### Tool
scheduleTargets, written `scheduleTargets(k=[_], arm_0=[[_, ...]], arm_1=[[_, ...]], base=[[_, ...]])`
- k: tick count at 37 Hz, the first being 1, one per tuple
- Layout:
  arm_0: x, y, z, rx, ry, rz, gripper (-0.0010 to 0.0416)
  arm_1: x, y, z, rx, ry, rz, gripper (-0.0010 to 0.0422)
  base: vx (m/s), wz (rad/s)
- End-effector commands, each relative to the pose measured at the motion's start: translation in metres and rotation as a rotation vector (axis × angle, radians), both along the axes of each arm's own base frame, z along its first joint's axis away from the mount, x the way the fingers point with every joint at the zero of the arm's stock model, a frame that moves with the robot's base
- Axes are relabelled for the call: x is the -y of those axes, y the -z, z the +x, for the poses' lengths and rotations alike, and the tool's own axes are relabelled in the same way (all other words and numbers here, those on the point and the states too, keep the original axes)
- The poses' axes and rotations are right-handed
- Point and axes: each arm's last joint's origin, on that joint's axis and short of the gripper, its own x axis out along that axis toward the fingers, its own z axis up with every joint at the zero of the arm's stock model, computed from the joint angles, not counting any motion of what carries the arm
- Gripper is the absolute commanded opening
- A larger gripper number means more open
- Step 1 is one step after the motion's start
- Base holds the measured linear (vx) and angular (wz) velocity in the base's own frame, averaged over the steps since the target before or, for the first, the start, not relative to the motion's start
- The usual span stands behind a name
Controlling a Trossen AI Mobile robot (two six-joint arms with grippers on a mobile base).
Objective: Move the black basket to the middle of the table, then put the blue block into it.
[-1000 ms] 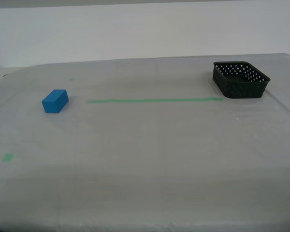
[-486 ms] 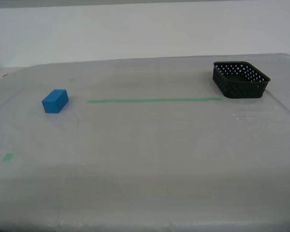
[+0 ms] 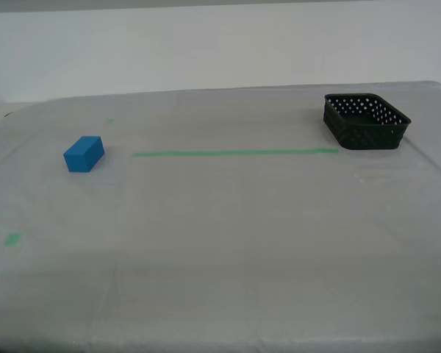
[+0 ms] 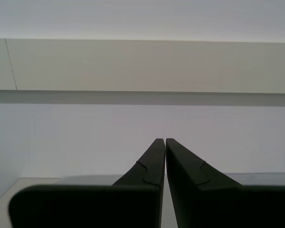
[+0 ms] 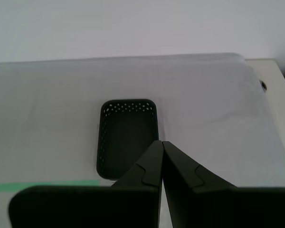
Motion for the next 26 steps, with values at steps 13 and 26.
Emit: scheduleTargets(k=[13,26], arm_0=[[0.006,0.001,0.052,-0.204,0.016,-0.003,0.0],[0.016,0.003,0.084,-0.311,0.018,-0.019,0.0]], arm_1=[[0.0,-0.001,0.0,0.005,-0.001,0.001,0.0],[0.0,-0.001,0.0,0.005,-0.001,0.001,0.0]], base=[[0.0,0.0],[0.0,0.0]])
